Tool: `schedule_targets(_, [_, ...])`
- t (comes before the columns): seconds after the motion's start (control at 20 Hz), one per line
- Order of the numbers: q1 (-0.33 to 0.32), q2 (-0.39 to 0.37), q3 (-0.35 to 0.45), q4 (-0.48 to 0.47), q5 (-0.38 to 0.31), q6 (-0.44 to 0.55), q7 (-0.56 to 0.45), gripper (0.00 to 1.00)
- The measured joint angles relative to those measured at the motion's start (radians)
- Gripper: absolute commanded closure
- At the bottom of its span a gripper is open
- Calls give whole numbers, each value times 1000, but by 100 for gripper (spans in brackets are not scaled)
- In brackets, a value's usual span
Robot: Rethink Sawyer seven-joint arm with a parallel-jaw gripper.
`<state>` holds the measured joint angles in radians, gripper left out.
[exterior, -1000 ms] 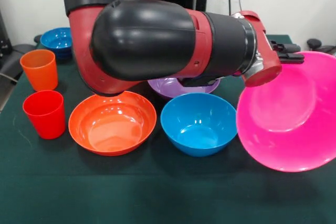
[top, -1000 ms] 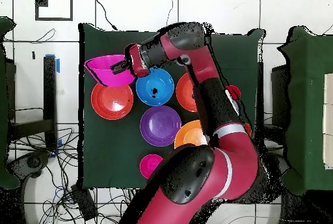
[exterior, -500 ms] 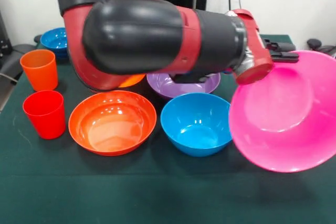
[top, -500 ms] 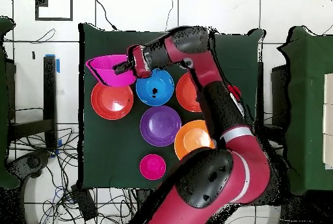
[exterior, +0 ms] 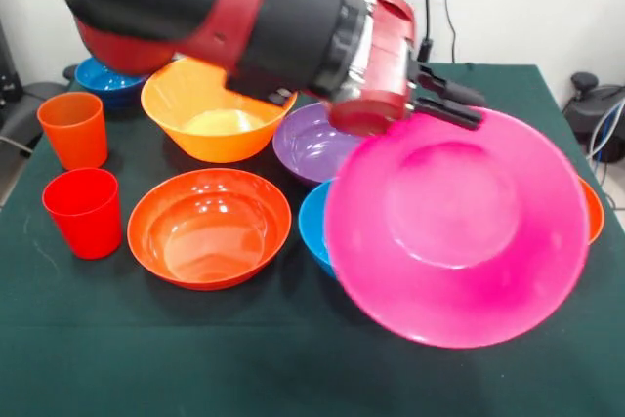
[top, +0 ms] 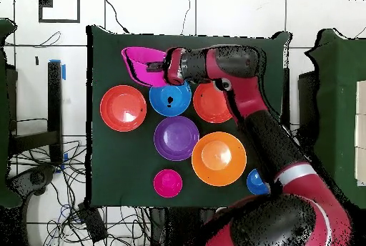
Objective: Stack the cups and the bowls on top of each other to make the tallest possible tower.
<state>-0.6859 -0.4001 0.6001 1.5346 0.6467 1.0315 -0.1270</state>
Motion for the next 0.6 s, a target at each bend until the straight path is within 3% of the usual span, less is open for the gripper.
schedule_targets(0.25, [-21, -121, -25, 130, 72, -122, 93, 100])
schedule_targets(0.6, [-21, -217, -76, 247, 106, -159, 235, 100])
